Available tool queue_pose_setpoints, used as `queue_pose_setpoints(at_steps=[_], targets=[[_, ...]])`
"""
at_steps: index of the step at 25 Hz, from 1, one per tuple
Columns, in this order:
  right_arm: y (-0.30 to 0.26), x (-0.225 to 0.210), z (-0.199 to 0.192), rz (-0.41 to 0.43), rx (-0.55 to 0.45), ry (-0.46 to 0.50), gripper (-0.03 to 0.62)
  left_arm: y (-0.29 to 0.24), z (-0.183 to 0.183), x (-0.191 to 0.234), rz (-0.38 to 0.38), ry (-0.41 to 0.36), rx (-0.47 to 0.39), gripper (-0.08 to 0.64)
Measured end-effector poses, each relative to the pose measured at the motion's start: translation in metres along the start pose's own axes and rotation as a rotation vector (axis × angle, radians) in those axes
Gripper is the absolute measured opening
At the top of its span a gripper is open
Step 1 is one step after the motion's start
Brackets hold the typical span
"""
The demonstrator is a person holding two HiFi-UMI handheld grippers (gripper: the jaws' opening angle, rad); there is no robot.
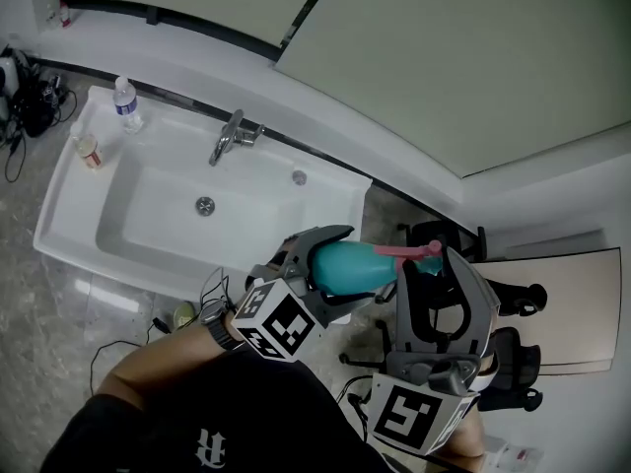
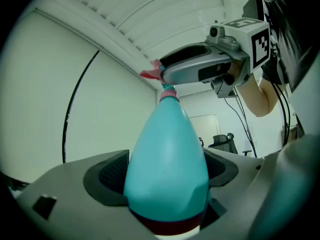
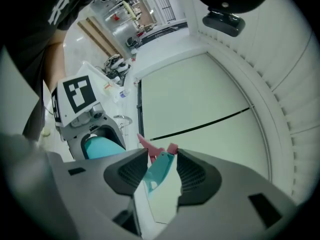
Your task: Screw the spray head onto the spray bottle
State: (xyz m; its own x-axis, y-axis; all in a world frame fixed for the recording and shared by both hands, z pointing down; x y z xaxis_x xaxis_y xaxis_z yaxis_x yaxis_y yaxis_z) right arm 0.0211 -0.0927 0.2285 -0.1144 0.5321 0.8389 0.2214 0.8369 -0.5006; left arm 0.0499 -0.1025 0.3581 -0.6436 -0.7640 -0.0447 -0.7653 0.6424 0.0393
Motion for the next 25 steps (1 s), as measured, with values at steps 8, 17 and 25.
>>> queue_pose_setpoints(at_steps=[8, 17, 25], targets=[[0.008, -0.003, 0.003, 0.153, -0.093, -0.175, 0.178, 0.002, 0.010, -0.002, -0.053, 0.006, -0.072, 0.430], [0.018, -0.019, 0.000, 0.220, -0.251, -0.462, 0.178, 0.002, 0.026, -0.002, -0.094, 0.033, -0.127, 0.430], [0.032, -0.027, 0.009, 0.224, -0.348, -0.501, 0.178, 0.002, 0.034, 0.001, -0.107, 0.037, -0.154, 0.430]])
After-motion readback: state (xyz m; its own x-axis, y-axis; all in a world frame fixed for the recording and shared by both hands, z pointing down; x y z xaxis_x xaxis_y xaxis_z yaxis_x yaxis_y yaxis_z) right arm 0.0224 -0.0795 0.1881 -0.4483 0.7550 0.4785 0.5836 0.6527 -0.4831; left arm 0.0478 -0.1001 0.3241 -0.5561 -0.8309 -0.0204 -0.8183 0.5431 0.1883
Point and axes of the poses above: the fingertips, and each gripper's own axes: y backward along the fingers, x to its left, z out of its top, the point moved 1 cm from there along y, backward along the fingers, and after that the axes turned 11 degrees about z, right-handed, at the moved point
